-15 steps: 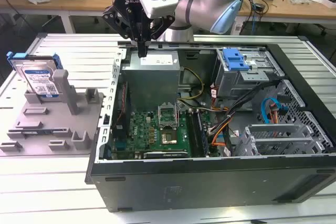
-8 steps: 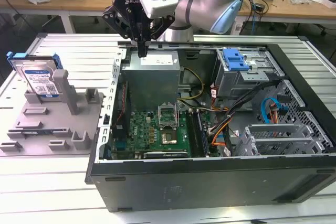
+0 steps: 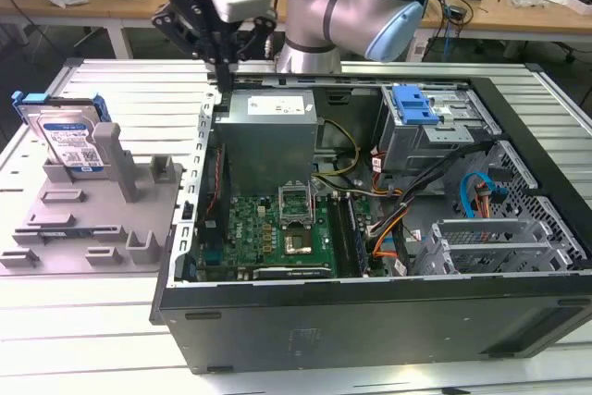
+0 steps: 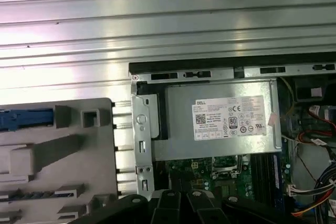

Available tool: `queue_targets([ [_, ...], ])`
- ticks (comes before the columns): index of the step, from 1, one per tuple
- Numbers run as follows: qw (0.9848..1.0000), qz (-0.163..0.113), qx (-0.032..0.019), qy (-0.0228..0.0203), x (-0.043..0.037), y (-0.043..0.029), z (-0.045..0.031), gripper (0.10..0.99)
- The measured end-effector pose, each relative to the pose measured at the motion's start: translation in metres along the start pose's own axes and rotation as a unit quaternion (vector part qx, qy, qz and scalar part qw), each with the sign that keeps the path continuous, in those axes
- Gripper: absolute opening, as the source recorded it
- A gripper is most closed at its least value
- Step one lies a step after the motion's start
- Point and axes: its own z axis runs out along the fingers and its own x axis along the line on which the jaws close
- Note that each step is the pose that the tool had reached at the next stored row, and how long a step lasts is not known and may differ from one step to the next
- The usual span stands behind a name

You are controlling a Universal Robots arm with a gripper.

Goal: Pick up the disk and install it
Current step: 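Reach for the disk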

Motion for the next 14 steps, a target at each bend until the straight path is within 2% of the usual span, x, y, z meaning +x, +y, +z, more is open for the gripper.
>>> queue_targets([
  [2,1.0,0.0,0.0003,0.0001,0.0165,0.0053,0.0008,0.106],
  [8,1.0,0.0,0.0004,0.0001,0.0436,0.0144,0.0027,0.106],
  [10,1.0,0.0,0.0004,0.0,0.0573,0.0227,0.0043,0.106],
  [11,1.0,0.0,0.0003,-0.0001,0.0606,0.0245,0.0048,0.106],
  [14,1.0,0.0,0.0004,0.0,0.0774,0.0283,0.0069,0.106],
])
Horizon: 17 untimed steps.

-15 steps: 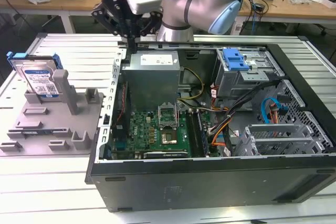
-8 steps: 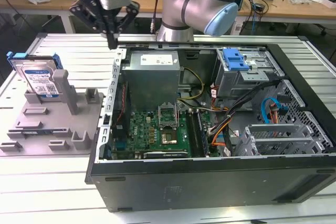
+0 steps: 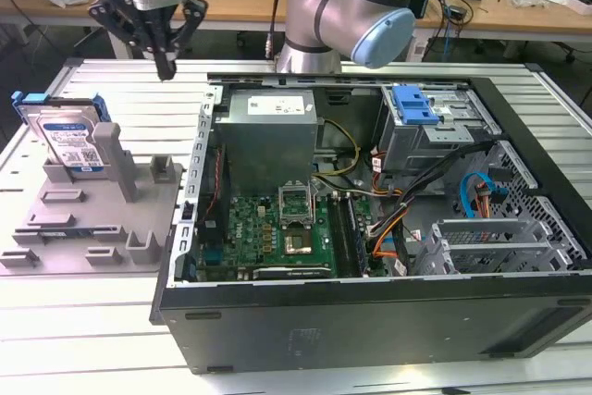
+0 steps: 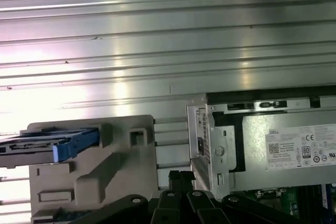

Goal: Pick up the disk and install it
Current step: 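Reach for the disk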

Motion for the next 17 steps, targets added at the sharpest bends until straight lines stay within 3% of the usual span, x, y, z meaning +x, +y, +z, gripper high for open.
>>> queue_targets([
  [14,1.0,0.0,0.0,0.0,0.0625,0.0065,0.0085,0.106],
  [17,1.0,0.001,0.0,0.0,0.0837,0.0117,0.0123,0.106],
])
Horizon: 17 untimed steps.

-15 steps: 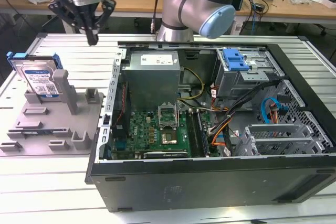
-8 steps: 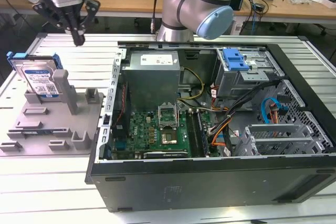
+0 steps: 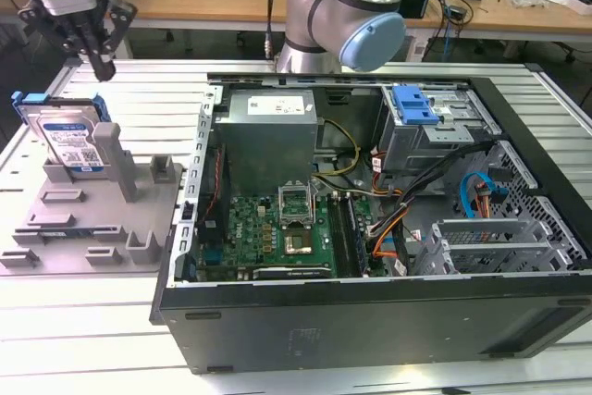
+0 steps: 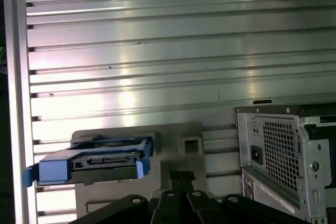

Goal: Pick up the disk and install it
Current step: 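Reach for the disk, then pick up the disk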

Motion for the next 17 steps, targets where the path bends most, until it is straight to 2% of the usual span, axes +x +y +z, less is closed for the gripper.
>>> queue_targets([
  [3,1.0,0.0,0.0,-0.0001,0.0192,0.0056,0.0031,0.106],
  [11,1.0,0.001,0.0,-0.0001,0.0488,0.0151,0.0064,0.106],
  [17,1.0,0.001,0.0006,-0.0001,0.0496,0.0153,0.0063,0.106],
])
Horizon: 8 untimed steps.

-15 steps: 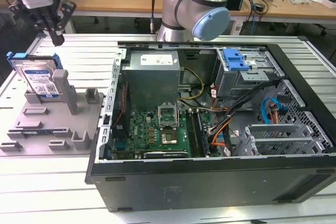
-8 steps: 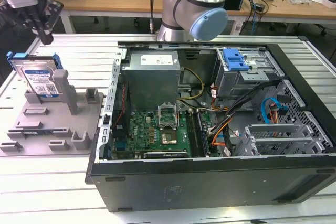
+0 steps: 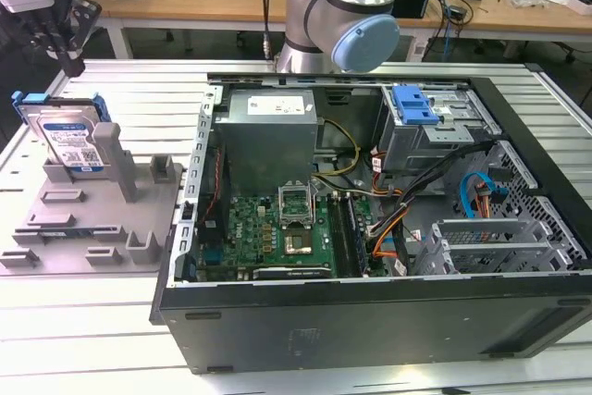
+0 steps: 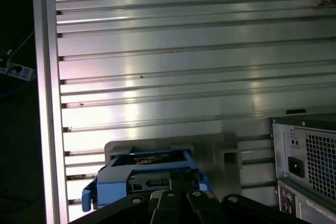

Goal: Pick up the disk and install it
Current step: 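Pick up the disk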

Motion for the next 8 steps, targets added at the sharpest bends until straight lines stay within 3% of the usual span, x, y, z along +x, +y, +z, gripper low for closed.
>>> queue_targets([
  [8,1.0,0.0,0.0002,0.0,0.0,0.0,0.0,0.106],
])
